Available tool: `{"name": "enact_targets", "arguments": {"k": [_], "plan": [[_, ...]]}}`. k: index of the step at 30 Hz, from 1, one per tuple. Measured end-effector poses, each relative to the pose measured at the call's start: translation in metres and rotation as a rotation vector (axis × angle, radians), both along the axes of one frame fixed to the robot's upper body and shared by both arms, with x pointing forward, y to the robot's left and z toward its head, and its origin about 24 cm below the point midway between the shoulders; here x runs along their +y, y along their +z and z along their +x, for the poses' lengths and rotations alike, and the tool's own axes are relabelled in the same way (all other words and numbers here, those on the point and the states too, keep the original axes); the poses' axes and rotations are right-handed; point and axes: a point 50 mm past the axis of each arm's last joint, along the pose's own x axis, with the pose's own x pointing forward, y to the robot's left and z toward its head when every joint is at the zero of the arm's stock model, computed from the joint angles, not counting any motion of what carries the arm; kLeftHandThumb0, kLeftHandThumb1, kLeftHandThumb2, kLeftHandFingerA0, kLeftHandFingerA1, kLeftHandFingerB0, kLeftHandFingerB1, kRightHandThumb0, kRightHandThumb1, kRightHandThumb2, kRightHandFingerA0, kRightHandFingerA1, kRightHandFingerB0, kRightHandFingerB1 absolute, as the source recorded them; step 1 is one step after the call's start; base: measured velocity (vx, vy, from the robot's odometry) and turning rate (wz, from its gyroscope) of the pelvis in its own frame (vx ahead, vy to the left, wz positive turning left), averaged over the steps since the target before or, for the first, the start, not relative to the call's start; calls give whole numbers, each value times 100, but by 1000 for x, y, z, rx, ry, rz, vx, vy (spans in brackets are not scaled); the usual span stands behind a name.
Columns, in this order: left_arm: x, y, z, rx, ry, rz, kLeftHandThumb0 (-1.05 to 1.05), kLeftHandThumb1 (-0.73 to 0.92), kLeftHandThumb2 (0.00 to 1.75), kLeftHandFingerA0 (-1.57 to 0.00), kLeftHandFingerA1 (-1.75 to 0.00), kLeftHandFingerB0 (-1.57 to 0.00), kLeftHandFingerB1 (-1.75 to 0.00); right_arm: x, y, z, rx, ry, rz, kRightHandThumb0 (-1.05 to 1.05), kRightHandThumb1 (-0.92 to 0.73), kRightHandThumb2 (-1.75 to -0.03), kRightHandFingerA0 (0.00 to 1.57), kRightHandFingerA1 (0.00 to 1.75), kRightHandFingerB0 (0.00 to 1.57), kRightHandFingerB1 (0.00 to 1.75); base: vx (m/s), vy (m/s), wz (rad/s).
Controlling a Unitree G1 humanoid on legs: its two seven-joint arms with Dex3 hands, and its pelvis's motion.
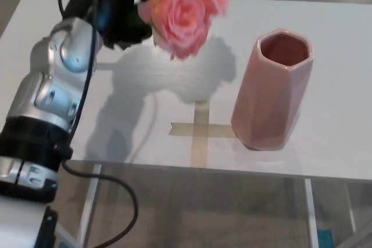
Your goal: Use the left hand to pick up the rose and then lift and insert it into the pink vase.
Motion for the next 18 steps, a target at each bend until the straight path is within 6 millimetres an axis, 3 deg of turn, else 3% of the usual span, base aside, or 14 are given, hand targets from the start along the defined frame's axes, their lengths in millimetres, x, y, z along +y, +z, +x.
{"name": "enact_targets", "arguments": {"k": [9, 18], "plan": [[-16, 59, 2, -15, -91, -256, -19, 85, 68, -89, -141, -72, -110, 0, 0, 0, -2, -1, 2, -28, -66, -59, 70, 49, 56, 43, 0, 0, 0], [-30, 89, -3, 27, -187, -438, -19, 81, 70, -95, -134, -82, -93, -1, 3, 5, -9, 10, -2, -28, -66, -58, 69, 49, 57, 43, 0, 0, 0]]}}
